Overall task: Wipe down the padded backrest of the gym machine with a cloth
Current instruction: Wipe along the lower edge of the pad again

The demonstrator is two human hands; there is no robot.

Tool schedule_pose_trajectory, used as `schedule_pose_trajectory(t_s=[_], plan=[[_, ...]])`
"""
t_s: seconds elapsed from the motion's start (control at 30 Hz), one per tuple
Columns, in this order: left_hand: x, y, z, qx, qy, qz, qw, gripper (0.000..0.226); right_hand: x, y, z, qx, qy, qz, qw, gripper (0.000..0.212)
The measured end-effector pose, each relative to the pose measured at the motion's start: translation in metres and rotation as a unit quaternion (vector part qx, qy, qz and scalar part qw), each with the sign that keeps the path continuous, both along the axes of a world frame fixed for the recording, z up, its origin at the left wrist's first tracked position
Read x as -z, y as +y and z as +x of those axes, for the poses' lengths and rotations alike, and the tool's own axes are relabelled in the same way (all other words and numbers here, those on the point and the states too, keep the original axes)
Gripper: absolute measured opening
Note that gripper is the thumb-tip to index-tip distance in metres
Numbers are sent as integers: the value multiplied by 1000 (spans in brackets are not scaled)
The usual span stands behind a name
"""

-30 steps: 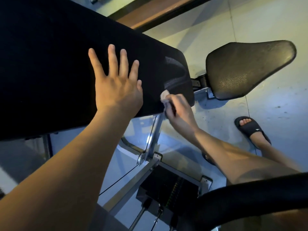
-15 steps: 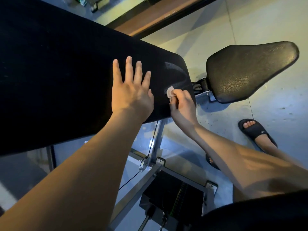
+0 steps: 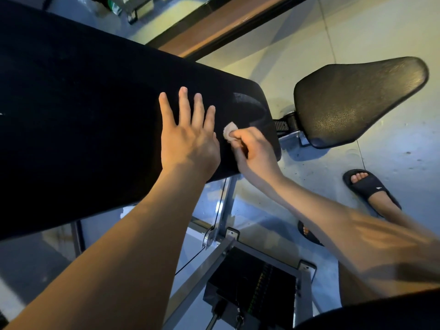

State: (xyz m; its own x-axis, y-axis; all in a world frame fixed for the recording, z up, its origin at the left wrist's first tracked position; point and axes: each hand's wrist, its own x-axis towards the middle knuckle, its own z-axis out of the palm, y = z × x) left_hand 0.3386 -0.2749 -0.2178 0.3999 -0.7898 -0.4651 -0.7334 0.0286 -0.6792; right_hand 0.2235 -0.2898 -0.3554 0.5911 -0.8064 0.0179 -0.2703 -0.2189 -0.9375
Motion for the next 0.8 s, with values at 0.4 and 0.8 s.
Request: schedule_pose_trajectory(t_s=[0.4, 0.8], plan=[[8, -4, -3, -6, -4, -9, 1000, 65, 15, -23, 3, -8, 6, -1, 1000, 15], [14, -7, -6, -9, -6, -5, 1000, 66, 40, -7, -36, -2, 21, 64, 998, 12]])
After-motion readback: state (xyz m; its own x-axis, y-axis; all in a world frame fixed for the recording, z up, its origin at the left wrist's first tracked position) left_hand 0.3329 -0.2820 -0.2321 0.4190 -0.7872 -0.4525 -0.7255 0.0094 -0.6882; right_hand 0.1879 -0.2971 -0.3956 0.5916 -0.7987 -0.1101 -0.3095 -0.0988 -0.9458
